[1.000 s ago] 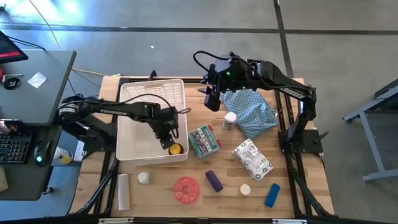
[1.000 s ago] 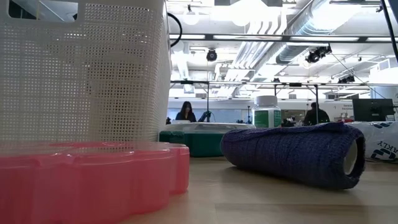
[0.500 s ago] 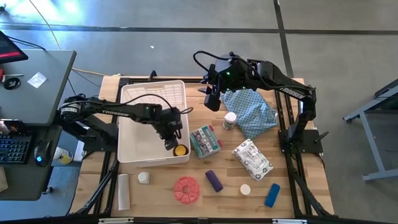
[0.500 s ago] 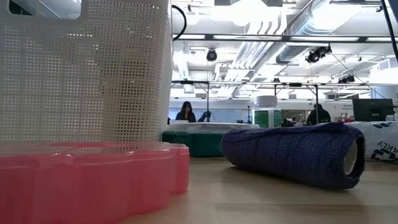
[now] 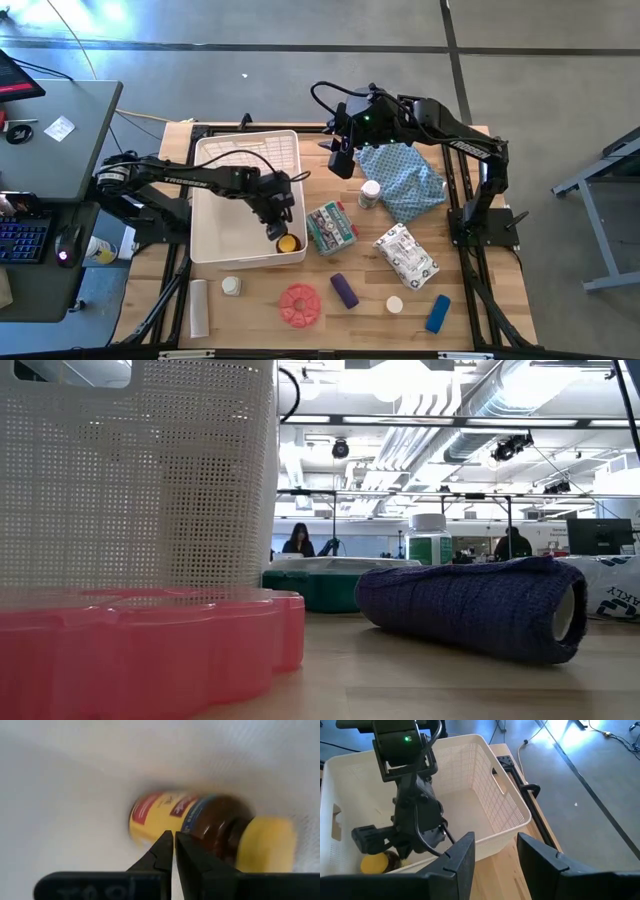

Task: Pick & place medical supplies in basket/bin
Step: Put the yellow medicine bottle into the white bin, then adjust the white bin

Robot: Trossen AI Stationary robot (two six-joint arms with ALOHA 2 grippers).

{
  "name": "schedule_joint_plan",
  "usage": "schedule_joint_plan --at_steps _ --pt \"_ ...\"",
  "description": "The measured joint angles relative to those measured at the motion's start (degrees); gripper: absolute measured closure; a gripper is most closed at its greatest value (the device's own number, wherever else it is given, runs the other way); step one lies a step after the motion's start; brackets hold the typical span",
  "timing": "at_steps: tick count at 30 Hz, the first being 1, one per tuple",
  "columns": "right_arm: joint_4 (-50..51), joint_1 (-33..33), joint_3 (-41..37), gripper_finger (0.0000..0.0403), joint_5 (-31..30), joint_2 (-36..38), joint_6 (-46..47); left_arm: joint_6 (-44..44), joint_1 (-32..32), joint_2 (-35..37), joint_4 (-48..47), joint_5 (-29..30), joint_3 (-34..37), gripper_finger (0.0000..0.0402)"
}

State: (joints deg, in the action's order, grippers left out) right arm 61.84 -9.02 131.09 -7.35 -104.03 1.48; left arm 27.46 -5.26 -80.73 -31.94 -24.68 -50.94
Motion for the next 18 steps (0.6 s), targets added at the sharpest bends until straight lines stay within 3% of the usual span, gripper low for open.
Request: schedule_joint_plan --at_steps 8,16,18 --pt "0.00 0.00 0.00 0.0265 0.85 0.00 0.00 -6.61 0.02 1.35 -16.39 2.39 0.00 0.0344" --pt "0.02 -0.02 0.00 0.0265 1.48 0.00 0.02 -17.01 -0.01 1.25 -30.37 21.80 0.00 0.0344" --pt "0.02 -0.02 0.00 0.0265 1.65 0.00 0.03 -19.23 -0.02 1.27 -32.14 24.04 0.00 0.0344"
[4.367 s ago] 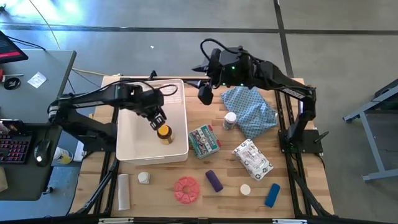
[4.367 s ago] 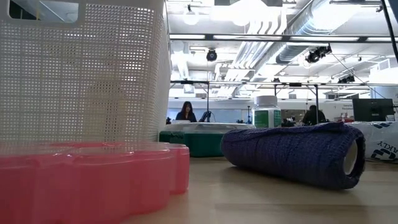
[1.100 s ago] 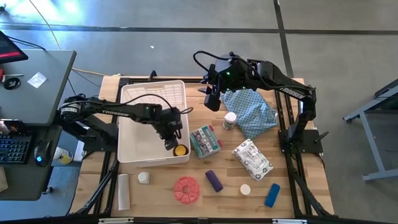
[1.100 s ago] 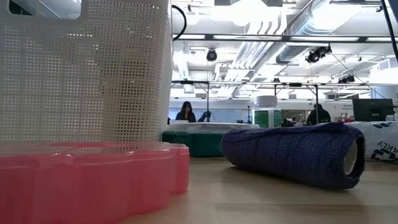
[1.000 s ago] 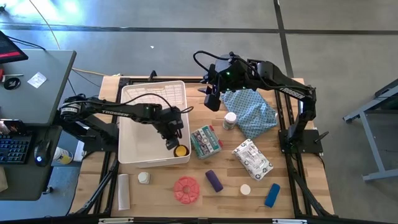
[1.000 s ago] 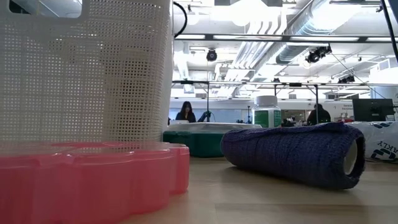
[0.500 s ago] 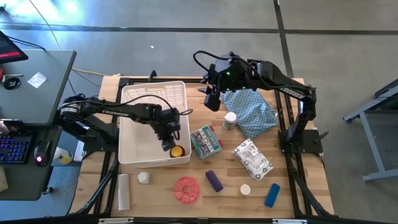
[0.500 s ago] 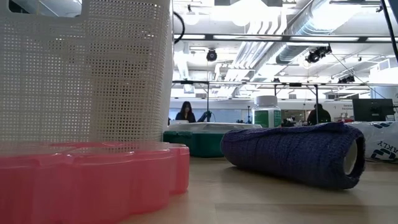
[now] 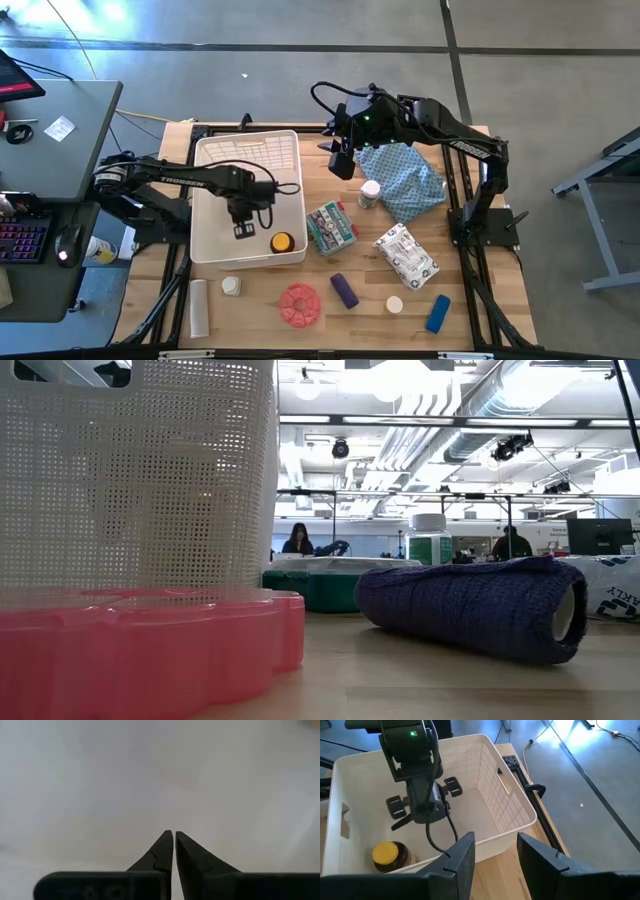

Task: Pick & place medical supplies in basket/bin
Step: Adjust the white bin

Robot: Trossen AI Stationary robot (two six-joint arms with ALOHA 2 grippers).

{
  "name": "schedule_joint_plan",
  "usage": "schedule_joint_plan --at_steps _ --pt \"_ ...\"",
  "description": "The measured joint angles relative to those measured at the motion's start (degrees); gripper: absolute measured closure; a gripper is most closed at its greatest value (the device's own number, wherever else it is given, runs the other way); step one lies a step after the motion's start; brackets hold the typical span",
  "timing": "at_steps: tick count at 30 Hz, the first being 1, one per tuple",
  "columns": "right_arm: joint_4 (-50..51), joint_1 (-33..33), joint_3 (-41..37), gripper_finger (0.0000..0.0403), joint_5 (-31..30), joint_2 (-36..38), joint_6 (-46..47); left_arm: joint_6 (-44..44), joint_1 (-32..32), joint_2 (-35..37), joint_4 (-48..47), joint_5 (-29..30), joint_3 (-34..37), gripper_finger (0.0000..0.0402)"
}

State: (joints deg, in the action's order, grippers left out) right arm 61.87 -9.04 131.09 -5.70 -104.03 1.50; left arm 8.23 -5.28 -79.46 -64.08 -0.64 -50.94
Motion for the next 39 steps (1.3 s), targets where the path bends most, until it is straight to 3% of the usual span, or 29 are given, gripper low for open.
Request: schedule_joint_plan --at_steps 6,10,13,22,31,39 --pt "0.02 0.00 0.00 0.0265 0.00 -0.02 0.00 -9.37 0.00 0.00 -3.90 4.31 0.00 0.0344" --pt "0.08 0.00 0.00 0.0265 -0.01 -0.02 0.02 -10.65 -2.62 0.00 -4.12 10.52 0.00 0.0344" --pt "1.09 0.00 0.00 0.0265 -0.25 -0.02 0.39 -9.26 -6.21 0.00 -5.89 9.73 0.00 0.0344" --pt "6.56 -0.02 0.00 0.0265 -5.33 -0.02 3.23 4.53 -12.13 7.64 -12.72 1.60 -1.59 0.0344" --pt "4.65 -0.85 0.00 0.0265 -4.90 -0.04 2.24 27.95 -11.98 14.91 -15.04 -2.23 -14.45 0.0344" --pt "2.19 -3.19 -0.02 0.0265 -0.09 -0.07 1.48 35.75 -11.98 14.19 -25.89 7.63 -32.55 0.0327"
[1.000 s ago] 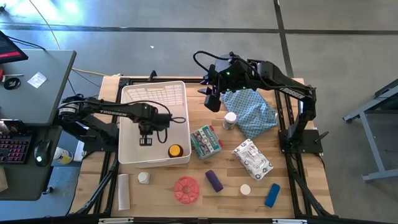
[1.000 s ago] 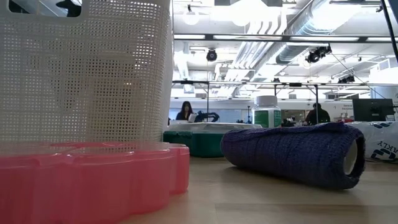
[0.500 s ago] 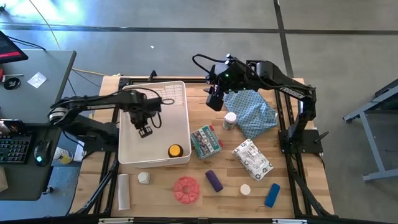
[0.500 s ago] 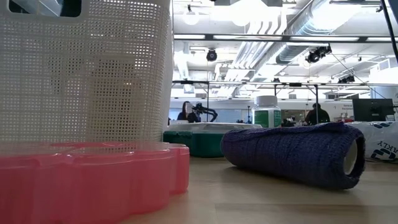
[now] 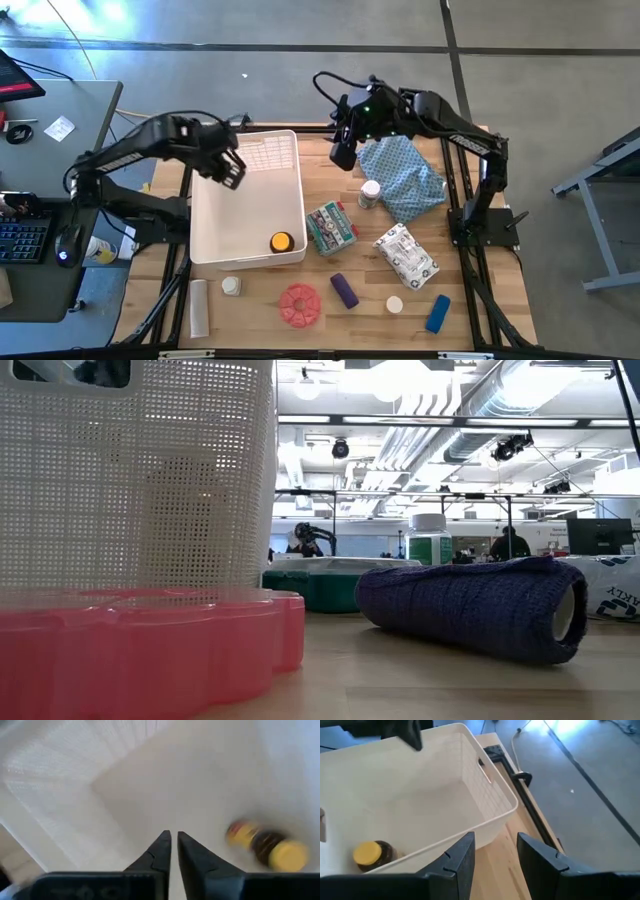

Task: Pick & place medical supplies in basket/bin
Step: Adjust the white bin

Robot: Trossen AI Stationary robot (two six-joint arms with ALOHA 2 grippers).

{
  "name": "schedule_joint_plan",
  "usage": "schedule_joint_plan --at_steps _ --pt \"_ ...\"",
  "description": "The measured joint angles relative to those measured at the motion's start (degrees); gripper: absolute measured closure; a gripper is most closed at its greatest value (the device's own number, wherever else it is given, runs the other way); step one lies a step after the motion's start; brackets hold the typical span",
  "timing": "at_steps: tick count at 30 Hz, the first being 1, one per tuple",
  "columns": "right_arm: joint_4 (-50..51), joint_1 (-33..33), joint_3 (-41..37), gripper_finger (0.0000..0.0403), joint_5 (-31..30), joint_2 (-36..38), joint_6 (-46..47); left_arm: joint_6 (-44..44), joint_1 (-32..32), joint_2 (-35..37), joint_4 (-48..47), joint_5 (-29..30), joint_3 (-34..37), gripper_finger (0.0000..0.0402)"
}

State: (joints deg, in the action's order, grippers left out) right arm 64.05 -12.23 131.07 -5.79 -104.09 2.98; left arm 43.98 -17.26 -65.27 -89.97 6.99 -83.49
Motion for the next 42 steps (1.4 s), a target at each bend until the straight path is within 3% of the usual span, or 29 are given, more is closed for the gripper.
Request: schedule_joint_plan --at_steps 5,12,16,21,26,32,36,42 --pt "0.23 -0.18 0.02 0.0265 0.40 0.00 -0.19 6.32 0.02 2.84 -0.24 3.89 -2.21 0.0253" --pt "1.15 -0.13 0.00 0.0265 2.89 0.00 -0.45 6.70 0.04 3.60 -0.08 6.74 -1.89 0.0132" --pt "3.19 -0.13 0.00 0.0265 3.01 0.00 -0.46 7.12 -1.11 3.99 -0.05 10.80 -1.89 0.0092" --pt "7.00 -0.13 0.00 0.0265 3.09 0.02 -1.47 2.86 -7.05 5.28 -0.05 11.49 -1.88 0.0084" --pt "8.26 -0.13 0.00 0.0265 3.07 0.02 -1.75 -2.11 -16.79 8.34 0.04 11.11 0.64 0.0098" --pt "8.13 -0.13 0.00 0.0265 2.97 0.00 -1.82 -8.00 -27.64 11.12 -0.09 1.36 8.95 0.0109" --pt "8.08 -0.38 0.00 0.0265 2.96 0.01 -2.04 -10.19 -30.64 11.15 -0.09 -2.60 13.86 0.0110" --pt "8.01 -0.61 0.00 0.0265 2.92 0.02 -3.26 -11.45 -31.12 11.03 -0.03 -1.69 17.69 0.0110"
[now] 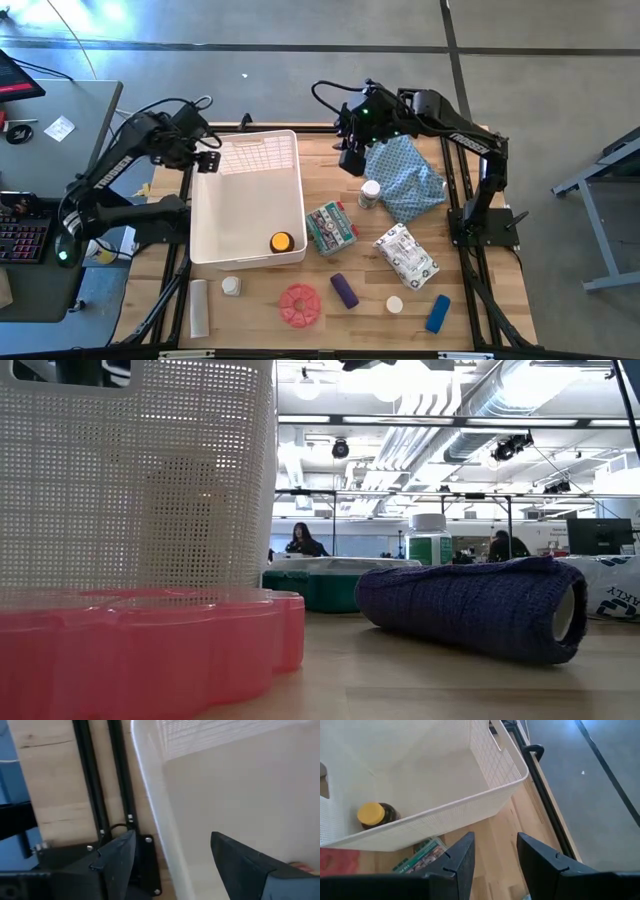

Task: Pick & place medical supplies in basket/bin
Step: Adjust the white bin

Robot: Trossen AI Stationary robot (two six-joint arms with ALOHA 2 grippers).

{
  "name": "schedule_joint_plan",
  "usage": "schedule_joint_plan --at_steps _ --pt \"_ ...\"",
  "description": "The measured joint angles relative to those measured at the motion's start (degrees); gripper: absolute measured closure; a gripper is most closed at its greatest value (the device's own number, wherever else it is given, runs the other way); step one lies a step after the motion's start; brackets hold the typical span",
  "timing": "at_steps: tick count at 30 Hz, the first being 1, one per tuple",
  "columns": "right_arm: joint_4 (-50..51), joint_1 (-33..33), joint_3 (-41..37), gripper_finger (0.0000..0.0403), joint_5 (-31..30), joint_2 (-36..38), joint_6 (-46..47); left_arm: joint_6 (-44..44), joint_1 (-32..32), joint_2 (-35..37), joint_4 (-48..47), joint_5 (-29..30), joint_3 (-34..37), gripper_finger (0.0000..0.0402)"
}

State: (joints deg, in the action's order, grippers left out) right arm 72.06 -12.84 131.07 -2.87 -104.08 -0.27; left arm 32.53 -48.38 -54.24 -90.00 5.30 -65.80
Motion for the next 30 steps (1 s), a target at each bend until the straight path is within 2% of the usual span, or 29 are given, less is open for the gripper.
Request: schedule_joint_plan --at_steps 5,10,16,19,23,30 --pt "-0.05 0.00 0.00 0.0265 0.02 -0.01 0.01 -3.27 0.00 -0.29 -0.03 4.42 0.54 0.0142" --pt "-0.12 0.00 0.00 0.0265 0.02 -0.01 0.00 -5.53 0.00 -0.72 0.06 8.42 0.57 0.0219" --pt "-0.12 0.00 0.00 0.0265 -0.14 -0.02 0.00 -7.01 -0.04 -1.44 -0.04 9.50 0.54 0.0314" --pt "-0.12 0.00 0.00 0.0265 -0.14 0.00 0.00 -6.16 -0.11 -1.99 0.96 9.26 0.45 0.0349" --pt "-0.13 0.00 0.00 0.0265 -0.14 0.01 0.00 -7.73 -0.11 -2.58 2.48 9.51 0.39 0.0353" --pt "-0.14 0.02 0.00 0.0265 0.02 0.01 0.20 -9.44 0.00 -4.02 2.13 10.88 0.53 0.0297"
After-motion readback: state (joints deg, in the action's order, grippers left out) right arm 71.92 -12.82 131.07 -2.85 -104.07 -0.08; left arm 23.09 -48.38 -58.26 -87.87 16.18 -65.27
